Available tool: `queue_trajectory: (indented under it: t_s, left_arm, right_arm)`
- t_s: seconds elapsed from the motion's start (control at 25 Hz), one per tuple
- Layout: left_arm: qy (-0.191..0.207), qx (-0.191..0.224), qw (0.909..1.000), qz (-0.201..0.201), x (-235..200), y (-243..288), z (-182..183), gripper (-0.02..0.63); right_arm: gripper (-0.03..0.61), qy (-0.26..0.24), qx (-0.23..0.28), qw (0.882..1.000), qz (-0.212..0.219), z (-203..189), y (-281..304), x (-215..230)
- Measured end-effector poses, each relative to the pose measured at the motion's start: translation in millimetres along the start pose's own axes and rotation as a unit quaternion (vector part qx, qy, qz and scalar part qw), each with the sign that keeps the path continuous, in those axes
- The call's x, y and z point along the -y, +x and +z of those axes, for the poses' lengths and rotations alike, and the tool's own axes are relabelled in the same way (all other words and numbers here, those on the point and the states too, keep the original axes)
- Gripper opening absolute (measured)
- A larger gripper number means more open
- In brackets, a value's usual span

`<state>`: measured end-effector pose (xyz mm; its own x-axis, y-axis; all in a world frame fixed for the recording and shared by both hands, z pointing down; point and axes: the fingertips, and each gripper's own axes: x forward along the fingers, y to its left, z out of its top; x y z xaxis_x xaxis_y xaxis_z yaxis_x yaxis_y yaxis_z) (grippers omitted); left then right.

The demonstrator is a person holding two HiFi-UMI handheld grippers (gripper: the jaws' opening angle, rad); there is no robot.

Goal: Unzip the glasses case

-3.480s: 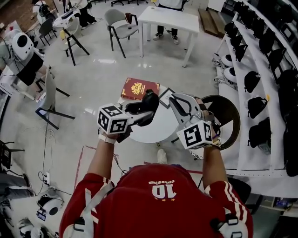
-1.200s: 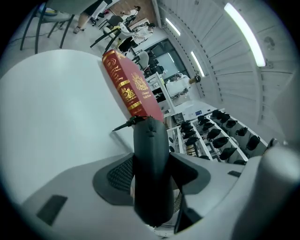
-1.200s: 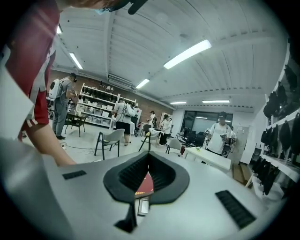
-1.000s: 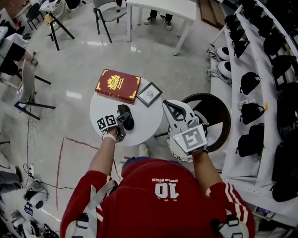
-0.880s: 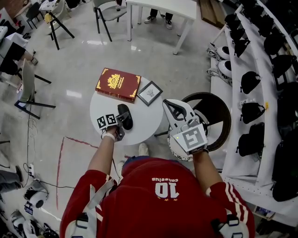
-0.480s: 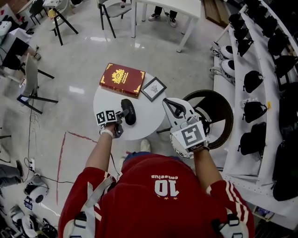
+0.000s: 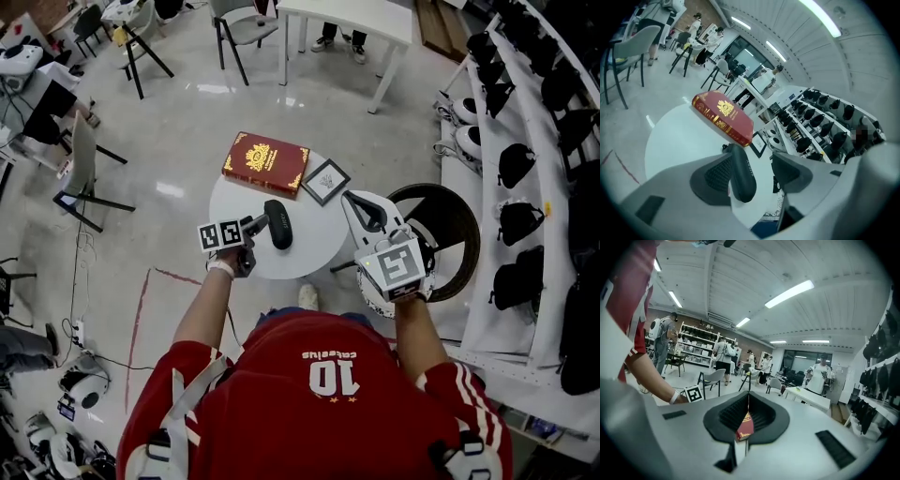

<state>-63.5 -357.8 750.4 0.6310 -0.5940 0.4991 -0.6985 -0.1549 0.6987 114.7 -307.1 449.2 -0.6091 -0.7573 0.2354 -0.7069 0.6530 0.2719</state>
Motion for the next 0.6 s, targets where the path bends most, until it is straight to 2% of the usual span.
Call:
queue_trajectory:
  t_s: [0.12, 0.28, 0.6]
  left_arm:
    - [0.032, 0.018, 0.9992, -0.011, 24.9, -19.6, 17.5, 0.270]
    - [0.091, 0.025, 0.9945, -0.045, 72.7, -44.3, 32.1, 0.270]
    - [0.214, 0.074, 0.9717, -0.068, 153.4, -103.5, 71.9, 0.264]
  right_arm:
    - [0.015, 0.003, 0.012, 1.000, -0.008, 16.1, -4.2, -4.5]
    - [0.015, 0.013, 0.026, 0.999, -0.023, 33.6, -9.4, -6.0]
    - [0.015, 0.057, 0.053, 0.996, -0.051, 57.1, -18.9, -5.3]
